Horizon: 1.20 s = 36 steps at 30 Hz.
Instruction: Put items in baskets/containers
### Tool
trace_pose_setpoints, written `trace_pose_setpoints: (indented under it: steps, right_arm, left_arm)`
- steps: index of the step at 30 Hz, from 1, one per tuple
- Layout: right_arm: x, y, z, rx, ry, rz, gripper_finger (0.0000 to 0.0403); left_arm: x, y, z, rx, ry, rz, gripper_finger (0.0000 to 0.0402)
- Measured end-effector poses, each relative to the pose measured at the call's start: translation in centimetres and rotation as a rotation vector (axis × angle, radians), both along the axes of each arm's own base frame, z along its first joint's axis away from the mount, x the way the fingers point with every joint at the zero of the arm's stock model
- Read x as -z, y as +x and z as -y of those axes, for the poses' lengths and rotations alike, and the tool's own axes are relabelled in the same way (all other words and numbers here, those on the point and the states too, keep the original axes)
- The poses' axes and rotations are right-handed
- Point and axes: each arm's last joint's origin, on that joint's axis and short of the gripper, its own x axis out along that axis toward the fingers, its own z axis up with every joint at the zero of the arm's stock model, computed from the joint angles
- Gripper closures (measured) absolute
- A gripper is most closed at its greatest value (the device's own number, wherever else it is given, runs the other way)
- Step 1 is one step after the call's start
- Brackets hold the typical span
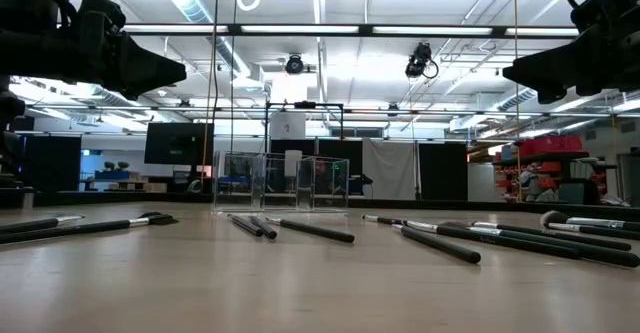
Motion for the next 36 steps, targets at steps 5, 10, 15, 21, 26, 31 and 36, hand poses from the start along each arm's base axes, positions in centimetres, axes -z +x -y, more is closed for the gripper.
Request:
trace_pose_setpoints:
  steps: [5,10,15,21,26,31,36]
  right_arm:
    - [0.0,0.0,0.0,0.0,0.0,0.0,0.0266]
    - [0.0,0.0,0.0,0.0,0.0,0.0,0.0266]
    - [0.0,0.0,0.0,0.0,0.0,0.0,0.0266]
    - [0.0,0.0,0.0,0.0,0.0,0.0,0.0266]
    - [0.0,0.0,0.0,0.0,0.0,0.0,0.0266]
    - [0.0,0.0,0.0,0.0,0.0,0.0,0.0266]
    - [0.0,0.0,0.0,0.0,0.0,0.0,0.0266]
  left_arm:
    - [0.0,0.0,0.0,0.0,0.0,0.0,0.0259]
    - [0.0,0.0,0.0,0.001,0.0,0.0,0.0259]
    - [0.0,0.0,0.0,-0.001,0.0,0.004,0.0259]
    - [-0.6,-0.1,0.0,-0.005,0.009,0.064,0.0259]
    - [-0.8,-0.1,0.0,-0.004,0.008,0.084,0.0259]
    - [-1.8,-0.2,0.2,0.106,-0.303,0.311,0.0259]
    - [-2.8,-0.5,0.2,0.115,-0.247,0.404,0.0259]
